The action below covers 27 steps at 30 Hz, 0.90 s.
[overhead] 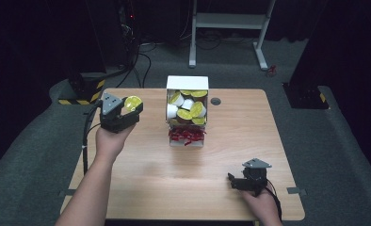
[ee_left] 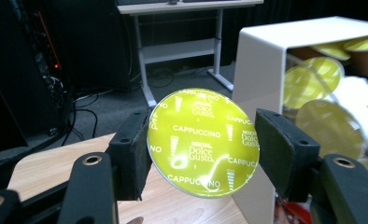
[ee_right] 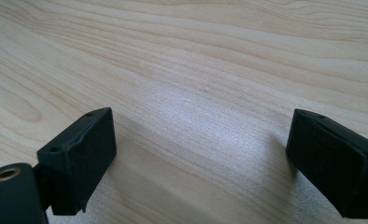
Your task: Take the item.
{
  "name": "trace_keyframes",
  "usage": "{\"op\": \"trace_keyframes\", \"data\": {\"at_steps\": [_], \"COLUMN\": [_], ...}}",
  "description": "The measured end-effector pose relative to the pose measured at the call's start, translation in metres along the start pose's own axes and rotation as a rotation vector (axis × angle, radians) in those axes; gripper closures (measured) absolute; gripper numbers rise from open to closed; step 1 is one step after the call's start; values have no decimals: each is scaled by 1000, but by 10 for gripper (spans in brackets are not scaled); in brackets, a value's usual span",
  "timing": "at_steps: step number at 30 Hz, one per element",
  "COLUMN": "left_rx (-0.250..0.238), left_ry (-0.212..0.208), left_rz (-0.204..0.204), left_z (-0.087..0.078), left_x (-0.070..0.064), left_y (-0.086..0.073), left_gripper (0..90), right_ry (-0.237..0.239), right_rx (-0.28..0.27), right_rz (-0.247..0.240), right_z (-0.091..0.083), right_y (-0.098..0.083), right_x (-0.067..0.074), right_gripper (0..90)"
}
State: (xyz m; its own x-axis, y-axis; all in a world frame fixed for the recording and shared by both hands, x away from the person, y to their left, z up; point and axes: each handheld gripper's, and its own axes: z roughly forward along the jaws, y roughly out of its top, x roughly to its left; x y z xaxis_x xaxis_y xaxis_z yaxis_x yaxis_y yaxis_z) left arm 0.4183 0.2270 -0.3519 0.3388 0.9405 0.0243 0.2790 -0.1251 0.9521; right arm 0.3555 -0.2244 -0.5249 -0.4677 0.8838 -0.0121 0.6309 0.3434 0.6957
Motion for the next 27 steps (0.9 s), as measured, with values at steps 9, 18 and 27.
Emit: {"op": "trace_keyframes", "data": {"at_steps": [9,18,27], "left_rx": [35,76,122], "left_ry": [17,15,20], "left_rz": [-10,-33,-56], "left_z": [15,31,45], "left_x": [5,8,9], "left_y": [-22,-41,-60], "left_gripper": [399,399,399], "right_ry": [0,0,0], "right_rx": [0,0,2], "right_rz": [0,0,3], "right_z": [0,0,0], "right_y": [0,0,0], "right_x": [0,0,0], "right_gripper": [84,84,84]}}
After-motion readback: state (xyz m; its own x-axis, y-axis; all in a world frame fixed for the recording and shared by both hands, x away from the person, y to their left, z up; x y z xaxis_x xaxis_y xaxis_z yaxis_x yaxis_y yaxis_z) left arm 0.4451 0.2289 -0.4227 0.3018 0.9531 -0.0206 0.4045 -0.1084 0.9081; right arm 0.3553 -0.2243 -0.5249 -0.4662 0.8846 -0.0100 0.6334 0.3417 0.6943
